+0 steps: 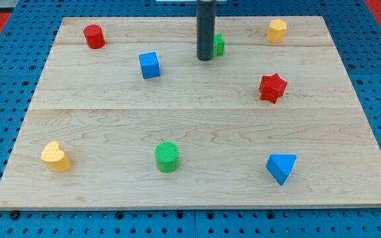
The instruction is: Replace the blue cube towards the upwards
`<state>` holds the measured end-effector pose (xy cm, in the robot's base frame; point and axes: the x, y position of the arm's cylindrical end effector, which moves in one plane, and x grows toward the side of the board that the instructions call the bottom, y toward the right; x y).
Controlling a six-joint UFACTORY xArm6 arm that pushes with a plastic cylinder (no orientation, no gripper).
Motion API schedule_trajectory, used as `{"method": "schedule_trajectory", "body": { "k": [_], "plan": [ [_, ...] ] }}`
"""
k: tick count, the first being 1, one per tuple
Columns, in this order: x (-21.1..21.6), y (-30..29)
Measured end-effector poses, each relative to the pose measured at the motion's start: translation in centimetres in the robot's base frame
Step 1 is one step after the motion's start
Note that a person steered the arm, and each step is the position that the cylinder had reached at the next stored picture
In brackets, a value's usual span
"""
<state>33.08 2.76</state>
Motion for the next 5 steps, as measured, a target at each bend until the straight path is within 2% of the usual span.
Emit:
{"method": "schedule_trajectory", "body": {
  "k": [1, 2, 3, 4, 5],
  "plan": [
    [6.0, -1.4],
    [5.3, -8.4],
    [5.0, -12.8],
    [1.8, -12.4],
    [-0.6, -9.1]
  ]
}}
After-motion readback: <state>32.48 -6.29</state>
